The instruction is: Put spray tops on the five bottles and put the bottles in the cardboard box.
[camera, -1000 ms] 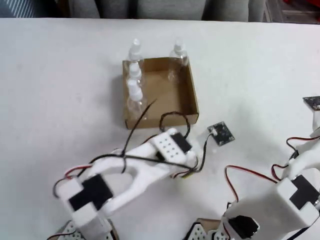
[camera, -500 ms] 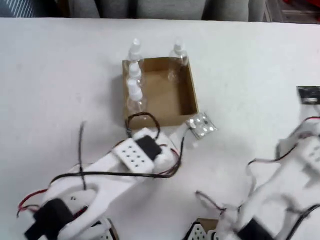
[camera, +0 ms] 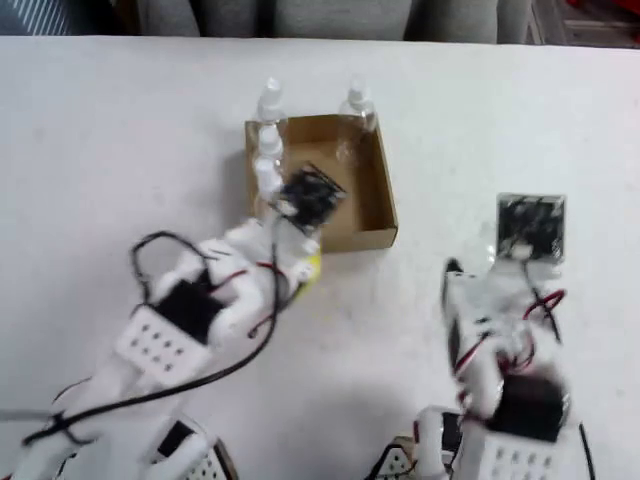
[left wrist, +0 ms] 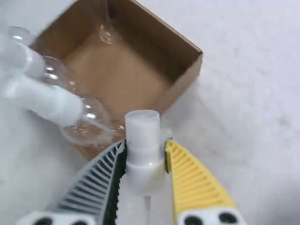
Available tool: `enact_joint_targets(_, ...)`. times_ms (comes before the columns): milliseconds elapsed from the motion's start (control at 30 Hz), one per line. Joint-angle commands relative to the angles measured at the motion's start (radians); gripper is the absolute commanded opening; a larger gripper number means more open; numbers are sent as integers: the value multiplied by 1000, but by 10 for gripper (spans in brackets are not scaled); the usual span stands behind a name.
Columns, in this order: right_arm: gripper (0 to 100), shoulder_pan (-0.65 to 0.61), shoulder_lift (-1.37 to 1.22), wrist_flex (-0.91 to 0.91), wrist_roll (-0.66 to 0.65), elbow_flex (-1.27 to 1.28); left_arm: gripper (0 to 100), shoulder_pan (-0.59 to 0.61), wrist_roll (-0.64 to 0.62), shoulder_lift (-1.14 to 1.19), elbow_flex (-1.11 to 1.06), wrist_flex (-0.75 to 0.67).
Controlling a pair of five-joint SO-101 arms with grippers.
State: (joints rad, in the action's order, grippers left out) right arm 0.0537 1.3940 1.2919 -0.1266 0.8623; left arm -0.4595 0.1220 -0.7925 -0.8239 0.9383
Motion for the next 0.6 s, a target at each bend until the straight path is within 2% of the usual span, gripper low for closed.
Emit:
enact_joint_targets(0,17,-156,133,-136,20,89,21,107,0,-165,14,12)
enact_joint_targets(167,17,-326,315,-280,29,310,21,156,0,-340,64,106)
enact_joint_targets(300,17,-421,420,-314,29,451,21,148,0,-472,144,147)
enact_joint_targets(400,17,-412,397,-291,29,459,21,156,0,-530,170,147)
enact_joint_targets(567,17,-311,409,-277,29,459,21,150,0,-579,140,120)
